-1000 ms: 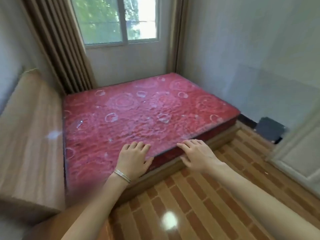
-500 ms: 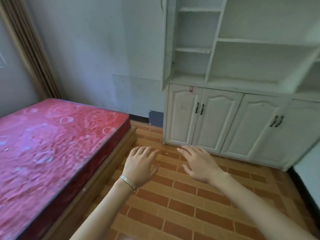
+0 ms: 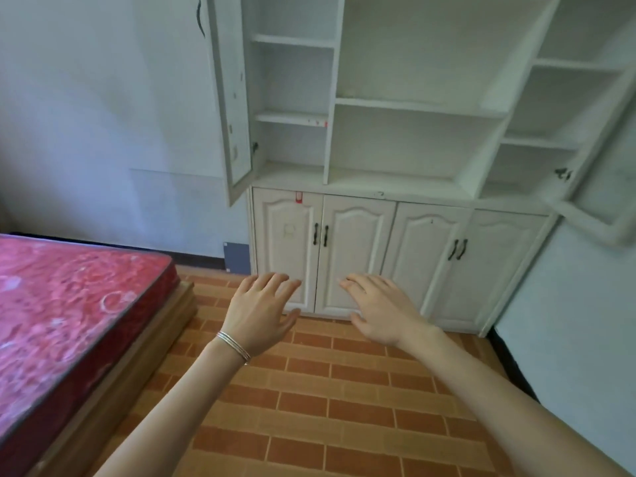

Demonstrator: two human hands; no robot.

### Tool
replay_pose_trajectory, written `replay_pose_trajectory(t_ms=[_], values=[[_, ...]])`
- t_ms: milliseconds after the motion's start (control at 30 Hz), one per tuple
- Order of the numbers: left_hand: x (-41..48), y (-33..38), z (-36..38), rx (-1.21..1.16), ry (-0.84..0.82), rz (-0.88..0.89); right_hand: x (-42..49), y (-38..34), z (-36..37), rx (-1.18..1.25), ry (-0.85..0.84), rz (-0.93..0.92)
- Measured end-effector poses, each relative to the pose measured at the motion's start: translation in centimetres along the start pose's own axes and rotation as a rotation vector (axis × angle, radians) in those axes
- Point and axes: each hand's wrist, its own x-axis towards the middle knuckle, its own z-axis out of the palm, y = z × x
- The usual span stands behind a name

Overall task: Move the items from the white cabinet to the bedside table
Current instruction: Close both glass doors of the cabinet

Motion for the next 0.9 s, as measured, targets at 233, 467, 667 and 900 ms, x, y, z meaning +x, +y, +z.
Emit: replay_pose_trajectory(t_ms=[233,467,667,900], values=[[3.1,-6.0,2.2,0.025,0.004,-0.015,7.7,0.5,1.6,-0.003,0.009,-0.016],[9.5,-16.8,2.4,0.077,0.047,-0.017,19.2,-0.8,0.8,-0.005,0.072,-0.034],[14.7,-24.5,2.3,0.086,0.132,0.029,28.3,-0.8,-0.5,0.001,0.172,-0.019],[16.3,-30.0,6.1,0.085,0.048,-0.007,34.8,-0.4,2.4,0.005,0.121,-0.051]])
